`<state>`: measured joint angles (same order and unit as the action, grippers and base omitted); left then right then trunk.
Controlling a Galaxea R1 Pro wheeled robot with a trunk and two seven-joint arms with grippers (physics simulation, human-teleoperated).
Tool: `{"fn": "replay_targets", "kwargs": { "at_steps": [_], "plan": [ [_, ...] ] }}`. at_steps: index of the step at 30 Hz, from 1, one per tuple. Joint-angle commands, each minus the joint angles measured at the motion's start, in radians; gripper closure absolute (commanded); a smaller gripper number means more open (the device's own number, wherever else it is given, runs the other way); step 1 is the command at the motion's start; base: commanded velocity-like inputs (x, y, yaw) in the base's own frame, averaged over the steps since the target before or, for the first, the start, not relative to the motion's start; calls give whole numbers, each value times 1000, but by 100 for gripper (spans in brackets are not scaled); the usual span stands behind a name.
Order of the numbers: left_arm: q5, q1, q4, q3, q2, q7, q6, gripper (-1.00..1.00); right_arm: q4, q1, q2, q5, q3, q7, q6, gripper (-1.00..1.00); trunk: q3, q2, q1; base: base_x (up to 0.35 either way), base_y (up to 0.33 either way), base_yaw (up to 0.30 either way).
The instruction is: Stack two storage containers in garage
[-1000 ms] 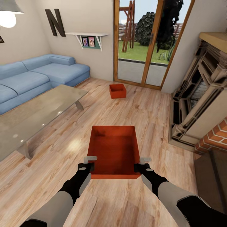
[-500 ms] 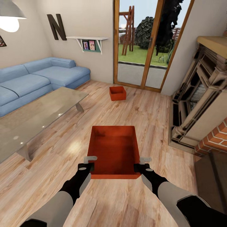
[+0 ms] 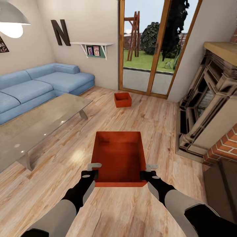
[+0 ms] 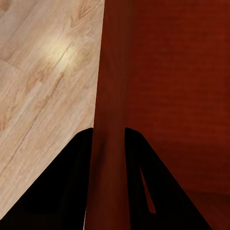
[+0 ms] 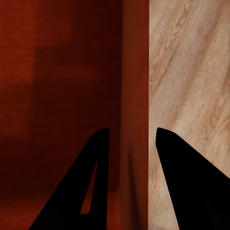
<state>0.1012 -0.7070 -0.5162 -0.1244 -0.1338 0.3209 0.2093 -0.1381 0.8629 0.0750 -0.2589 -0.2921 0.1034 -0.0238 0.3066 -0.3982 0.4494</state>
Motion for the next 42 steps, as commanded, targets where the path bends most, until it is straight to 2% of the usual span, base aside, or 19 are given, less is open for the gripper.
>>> {"fn": "replay_targets", "kwargs": {
  "at_steps": [1, 42],
  "plan": [
    [-19, -1, -5, 1, 2, 89, 9, 100, 8, 1, -1, -11, 18, 10, -4, 100, 0, -2, 1, 0, 0, 0],
    [-18, -1, -5, 2, 3, 89, 9, 100, 8, 1, -1, -11, 18, 10, -4, 100, -62, -2, 1, 0, 0, 0]
  ]
}}
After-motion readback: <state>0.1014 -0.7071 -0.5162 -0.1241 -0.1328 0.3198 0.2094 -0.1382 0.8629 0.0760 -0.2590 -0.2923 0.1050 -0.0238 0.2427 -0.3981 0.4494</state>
